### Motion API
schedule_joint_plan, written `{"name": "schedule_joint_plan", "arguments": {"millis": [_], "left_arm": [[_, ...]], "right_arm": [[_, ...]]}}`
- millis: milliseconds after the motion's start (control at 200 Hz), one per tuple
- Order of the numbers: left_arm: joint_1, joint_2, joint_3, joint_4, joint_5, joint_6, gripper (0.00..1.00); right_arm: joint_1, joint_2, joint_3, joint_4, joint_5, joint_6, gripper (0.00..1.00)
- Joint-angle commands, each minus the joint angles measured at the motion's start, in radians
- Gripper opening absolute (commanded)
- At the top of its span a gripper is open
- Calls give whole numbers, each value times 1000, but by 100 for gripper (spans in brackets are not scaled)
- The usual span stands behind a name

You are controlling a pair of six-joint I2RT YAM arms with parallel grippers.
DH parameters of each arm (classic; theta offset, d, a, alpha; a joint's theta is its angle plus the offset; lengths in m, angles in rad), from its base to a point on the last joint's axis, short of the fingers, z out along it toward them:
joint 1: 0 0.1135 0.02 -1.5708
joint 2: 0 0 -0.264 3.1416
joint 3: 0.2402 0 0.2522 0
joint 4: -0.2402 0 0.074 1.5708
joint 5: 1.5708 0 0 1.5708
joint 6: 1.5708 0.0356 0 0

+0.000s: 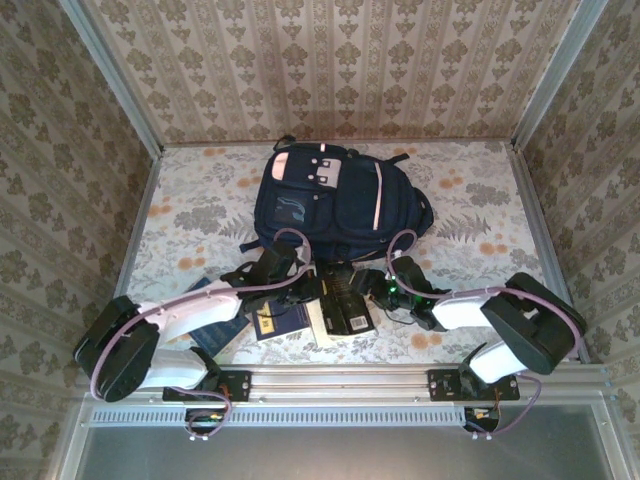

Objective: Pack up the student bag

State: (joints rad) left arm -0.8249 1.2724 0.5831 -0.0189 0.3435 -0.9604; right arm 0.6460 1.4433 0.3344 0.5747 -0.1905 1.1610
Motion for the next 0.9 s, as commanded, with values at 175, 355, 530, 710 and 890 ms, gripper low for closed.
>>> {"name": "schedule_joint_plan", "arguments": {"millis": [175, 355, 530, 710, 890], "left_arm": [[-2, -214, -1, -41, 104, 213, 0], [6, -332, -67, 32, 119, 221, 0], [7, -382, -91, 84, 154, 209, 0], [4, -416, -110, 155, 176, 184, 0], [-6, -438, -112, 199, 193, 171, 0]], "right_arm": [[10, -315, 36, -447, 64, -214, 85], [-20, -381, -8, -425, -21, -237, 94], [-26, -367, -78, -203, -149, -195, 99], [-25, -256, -111, 132, -307, -107, 100], [-8, -117, -106, 371, -357, -34, 100]]}}
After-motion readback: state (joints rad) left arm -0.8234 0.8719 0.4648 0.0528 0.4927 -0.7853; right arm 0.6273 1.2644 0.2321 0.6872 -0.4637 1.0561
